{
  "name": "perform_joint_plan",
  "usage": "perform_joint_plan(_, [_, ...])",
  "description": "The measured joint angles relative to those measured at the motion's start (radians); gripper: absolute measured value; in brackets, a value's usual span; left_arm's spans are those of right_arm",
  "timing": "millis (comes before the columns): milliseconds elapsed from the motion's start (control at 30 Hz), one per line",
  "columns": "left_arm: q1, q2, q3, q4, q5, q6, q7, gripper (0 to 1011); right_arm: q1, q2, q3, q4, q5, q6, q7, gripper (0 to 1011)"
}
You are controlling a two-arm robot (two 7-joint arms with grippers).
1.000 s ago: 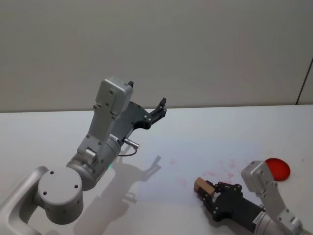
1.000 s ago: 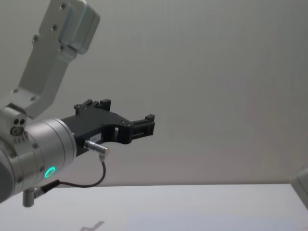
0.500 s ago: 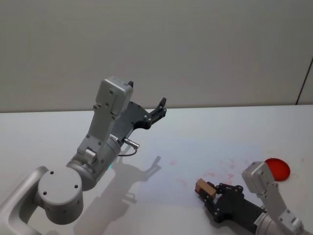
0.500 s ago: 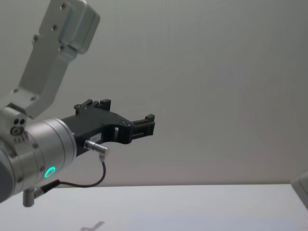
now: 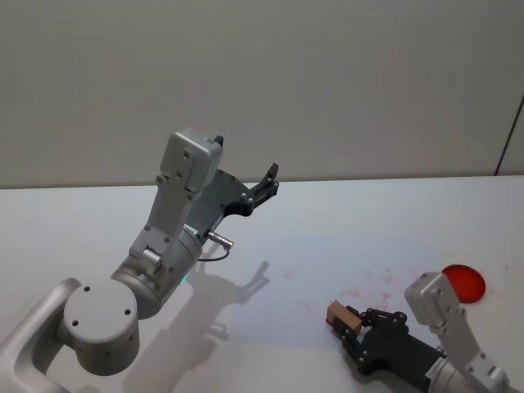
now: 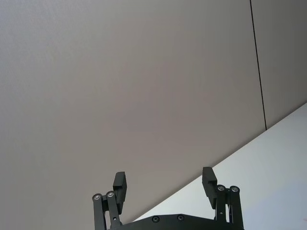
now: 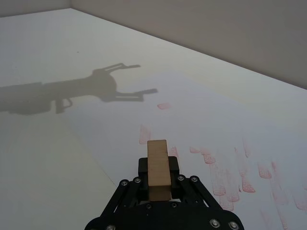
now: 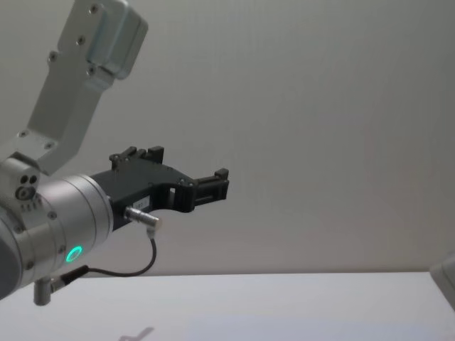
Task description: Use the one hand to pick up the stamp and affix it onto the A4 paper.
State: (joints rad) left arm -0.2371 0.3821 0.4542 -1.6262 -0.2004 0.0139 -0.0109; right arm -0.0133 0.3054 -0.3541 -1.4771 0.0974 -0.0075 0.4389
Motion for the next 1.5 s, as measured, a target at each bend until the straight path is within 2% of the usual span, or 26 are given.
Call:
perform_joint_plan(400, [0.000,0.000,0.000,0.000,0.000,0.000,0.000,1001,0.008,-0.014,-0.005,-0.024,0.033,-0.004,-0.016,221])
perform_joint_plan(667, [0.000,0.000,0.000,0.000,0.000,0.000,0.000,1001,0.016,-0.029,-0.009,-0.069,0.073,-0.008,-0.027,221])
perform_joint_plan(900, [0.000,0.000,0.000,0.000,0.000,0.000,0.000,1001,0.015,-0.028,-0.005,-0.107,0.100,-0.012,-0.036,221])
perform_joint_plan(1133, [0.000,0.000,0.000,0.000,0.000,0.000,0.000,1001,0.004,-0.002,0.017,-0.142,0.133,-0.020,-0.054,221])
perform_joint_plan(1500, [0.000,0.000,0.000,0.000,0.000,0.000,0.000,1001,-0.032,0.080,0.077,-0.171,0.183,-0.038,-0.089,221])
